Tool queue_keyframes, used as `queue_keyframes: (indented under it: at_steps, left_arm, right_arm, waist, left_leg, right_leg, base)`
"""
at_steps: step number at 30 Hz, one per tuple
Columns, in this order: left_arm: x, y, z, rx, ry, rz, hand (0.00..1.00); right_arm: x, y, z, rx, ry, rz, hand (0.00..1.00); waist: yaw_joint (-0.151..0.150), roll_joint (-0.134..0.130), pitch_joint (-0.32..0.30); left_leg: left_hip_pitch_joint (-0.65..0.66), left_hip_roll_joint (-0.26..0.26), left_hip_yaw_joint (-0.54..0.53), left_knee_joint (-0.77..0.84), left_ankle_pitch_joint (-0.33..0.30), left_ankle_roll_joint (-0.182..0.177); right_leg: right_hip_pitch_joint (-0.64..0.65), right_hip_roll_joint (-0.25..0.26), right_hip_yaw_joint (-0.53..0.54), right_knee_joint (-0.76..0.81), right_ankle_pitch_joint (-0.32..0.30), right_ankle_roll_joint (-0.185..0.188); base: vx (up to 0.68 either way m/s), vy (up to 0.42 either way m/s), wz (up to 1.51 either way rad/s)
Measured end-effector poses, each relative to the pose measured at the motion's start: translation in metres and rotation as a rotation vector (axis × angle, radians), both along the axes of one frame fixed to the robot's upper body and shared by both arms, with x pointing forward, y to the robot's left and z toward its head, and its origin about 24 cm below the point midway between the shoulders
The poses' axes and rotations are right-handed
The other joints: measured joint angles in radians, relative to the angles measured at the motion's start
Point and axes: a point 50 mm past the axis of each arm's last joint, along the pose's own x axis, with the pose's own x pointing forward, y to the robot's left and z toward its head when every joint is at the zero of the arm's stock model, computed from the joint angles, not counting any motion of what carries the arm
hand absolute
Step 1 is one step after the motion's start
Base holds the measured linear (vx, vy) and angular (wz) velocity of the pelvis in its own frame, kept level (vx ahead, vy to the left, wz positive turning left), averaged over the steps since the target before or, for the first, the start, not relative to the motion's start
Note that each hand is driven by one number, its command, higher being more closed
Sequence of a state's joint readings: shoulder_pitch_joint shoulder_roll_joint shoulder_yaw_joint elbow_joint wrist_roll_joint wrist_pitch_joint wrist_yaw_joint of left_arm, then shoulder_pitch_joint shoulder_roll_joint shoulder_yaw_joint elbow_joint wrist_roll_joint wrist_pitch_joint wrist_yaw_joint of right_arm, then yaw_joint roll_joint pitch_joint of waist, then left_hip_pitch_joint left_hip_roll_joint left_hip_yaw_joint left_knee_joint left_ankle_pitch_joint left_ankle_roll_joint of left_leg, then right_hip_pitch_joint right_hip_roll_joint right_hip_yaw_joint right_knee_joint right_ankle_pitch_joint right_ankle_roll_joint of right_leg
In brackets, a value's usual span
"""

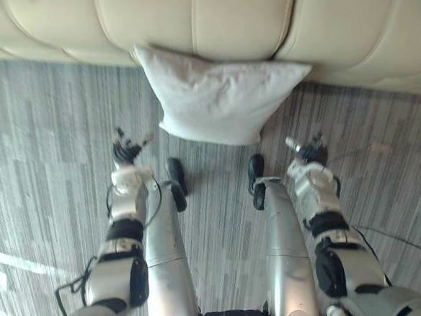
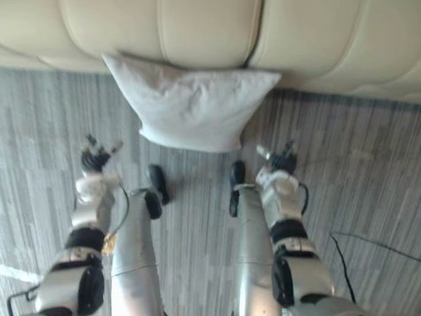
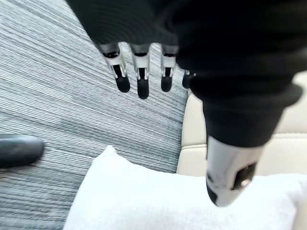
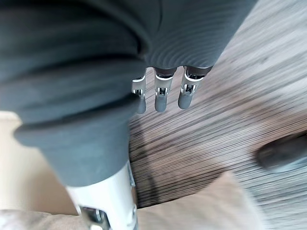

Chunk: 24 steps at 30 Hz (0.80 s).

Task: Pick up cushions and gather them together orderly.

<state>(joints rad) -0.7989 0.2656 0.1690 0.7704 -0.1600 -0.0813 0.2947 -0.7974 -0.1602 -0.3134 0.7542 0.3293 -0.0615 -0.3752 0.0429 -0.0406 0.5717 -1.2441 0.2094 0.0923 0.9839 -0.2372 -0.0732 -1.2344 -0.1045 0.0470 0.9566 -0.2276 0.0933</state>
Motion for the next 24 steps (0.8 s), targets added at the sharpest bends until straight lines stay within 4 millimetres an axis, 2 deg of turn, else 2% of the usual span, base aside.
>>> queue_keyframes:
  at_steps: [2,3,5,10,11,12,15,19,24]
  left_arm:
    - [0.008,-0.007,0.025,0.014,-0.062,-0.012,0.0]
    - [0.009,-0.01,0.031,0.021,-0.077,-0.018,0.0]
    - [0.016,-0.025,0.061,0.064,-0.145,-0.052,0.0]
    - [0.021,-0.048,0.111,0.098,-0.273,-0.092,0.0]
    - [0.021,-0.052,0.116,0.092,-0.288,-0.093,0.0]
    - [0.021,-0.06,0.123,0.089,-0.308,-0.1,1.0]
    - [0.018,-0.072,0.136,0.085,-0.361,-0.104,1.0]
    - [0.015,-0.075,0.14,0.058,-0.385,-0.076,1.0]
    - [0.005,-0.082,0.144,0.038,-0.445,-0.087,1.0]
  right_arm:
    - [0.008,0.002,0.026,0.004,-0.065,-0.002,0.0]
    - [0.01,0.003,0.033,0.01,-0.081,-0.004,0.0]
    - [0.018,0.009,0.063,0.026,-0.154,0.001,0.0]
    - [0.026,0.029,0.111,0.035,-0.26,0.04,0.0]
    - [0.027,0.034,0.116,0.049,-0.269,0.043,1.0]
    - [0.027,0.038,0.121,0.061,-0.28,0.046,1.0]
    - [0.027,0.05,0.125,0.079,-0.294,0.055,1.0]
    - [0.027,0.058,0.128,0.082,-0.302,0.058,1.0]
    - [0.015,0.061,0.115,0.058,-0.348,0.071,1.0]
  waist:
    - [0.0,0.0,0.0]
    - [0.0,0.0,0.0]
    - [0.001,0.0,0.001]
    - [0.002,0.001,0.007]
    - [0.001,0.002,0.007]
    - [0.001,0.002,0.007]
    - [-0.002,0.002,0.007]
    - [-0.004,0.002,0.007]
    - [-0.009,0.002,0.006]
  left_leg:
    - [-0.055,0.0,-0.008,0.016,0.0,0.0]
    - [-0.067,-0.001,-0.01,0.019,0.001,0.001]
    - [-0.116,-0.004,-0.019,0.025,0.01,0.0]
    - [-0.193,-0.001,-0.027,0.044,0.019,-0.001]
    - [-0.201,0.0,-0.027,0.046,0.019,-0.001]
    - [-0.208,0.0,-0.026,0.047,0.019,-0.001]
    - [-0.214,-0.004,-0.033,0.046,0.019,-0.001]
    - [-0.215,-0.01,-0.035,0.048,0.02,-0.003]
    - [-0.213,-0.01,-0.053,0.065,0.022,-0.002]
  right_leg:
    - [-0.052,0.0,-0.003,0.018,0.0,0.001]
    - [-0.064,0.0,-0.004,0.021,0.0,0.001]
    - [-0.111,-0.001,-0.007,0.033,0.002,0.004]
    - [-0.187,0.0,-0.009,0.05,0.007,0.006]
    - [-0.195,0.0,-0.009,0.052,0.007,0.006]
    - [-0.2,-0.001,-0.008,0.052,0.008,0.005]
    - [-0.201,-0.002,-0.013,0.051,0.008,0.005]
    - [-0.201,-0.006,-0.015,0.051,0.008,0.005]
    - [-0.193,-0.012,-0.038,0.071,0.007,0.006]
  base:
    - [0.0,0.0,0.0]
    - [-0.03,-0.01,0.04]
    - [-0.03,-0.008,0.06]
    - [-0.04,0.009,0.01]
    - [-0.03,0.029,-0.08]
    - [-0.03,0.036,-0.02]
    - [-0.01,0.019,0.03]
    - [-0.01,0.031,0.05]
    - [-0.01,0.019,0.02]
